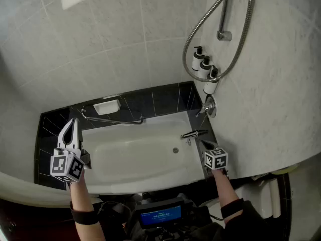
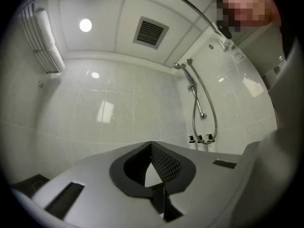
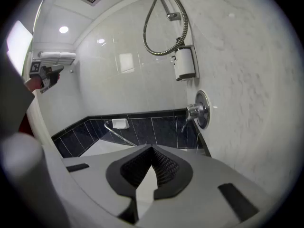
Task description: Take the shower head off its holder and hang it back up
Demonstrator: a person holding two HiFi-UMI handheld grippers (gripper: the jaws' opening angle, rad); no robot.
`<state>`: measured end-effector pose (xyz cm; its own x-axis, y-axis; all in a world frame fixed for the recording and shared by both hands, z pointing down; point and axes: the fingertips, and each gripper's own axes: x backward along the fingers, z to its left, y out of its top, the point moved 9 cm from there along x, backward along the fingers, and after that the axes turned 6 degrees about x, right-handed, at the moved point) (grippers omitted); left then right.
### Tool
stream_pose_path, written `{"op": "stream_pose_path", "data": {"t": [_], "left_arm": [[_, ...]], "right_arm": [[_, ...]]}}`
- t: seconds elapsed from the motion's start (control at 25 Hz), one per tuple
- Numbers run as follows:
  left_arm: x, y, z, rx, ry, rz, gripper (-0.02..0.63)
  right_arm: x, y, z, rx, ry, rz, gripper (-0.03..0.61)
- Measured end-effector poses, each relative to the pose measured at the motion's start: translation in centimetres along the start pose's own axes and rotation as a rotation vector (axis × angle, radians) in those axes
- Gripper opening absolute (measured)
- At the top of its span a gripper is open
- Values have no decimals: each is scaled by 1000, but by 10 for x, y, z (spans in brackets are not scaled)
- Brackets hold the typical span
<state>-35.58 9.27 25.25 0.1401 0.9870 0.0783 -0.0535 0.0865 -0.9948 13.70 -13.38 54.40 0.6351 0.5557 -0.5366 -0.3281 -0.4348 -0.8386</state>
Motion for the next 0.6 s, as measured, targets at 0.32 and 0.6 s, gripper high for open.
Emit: {"op": "stream_pose_path", "data": {"t": [0.32,0.6], "left_arm": [[-1,-52,-14,35,-22,127,0],[-6,-97,-26,60,-42,212,0]], "right_arm": [[7,82,19,86,60,-150,17],[10,126,30,130,91,-223,17]]}}
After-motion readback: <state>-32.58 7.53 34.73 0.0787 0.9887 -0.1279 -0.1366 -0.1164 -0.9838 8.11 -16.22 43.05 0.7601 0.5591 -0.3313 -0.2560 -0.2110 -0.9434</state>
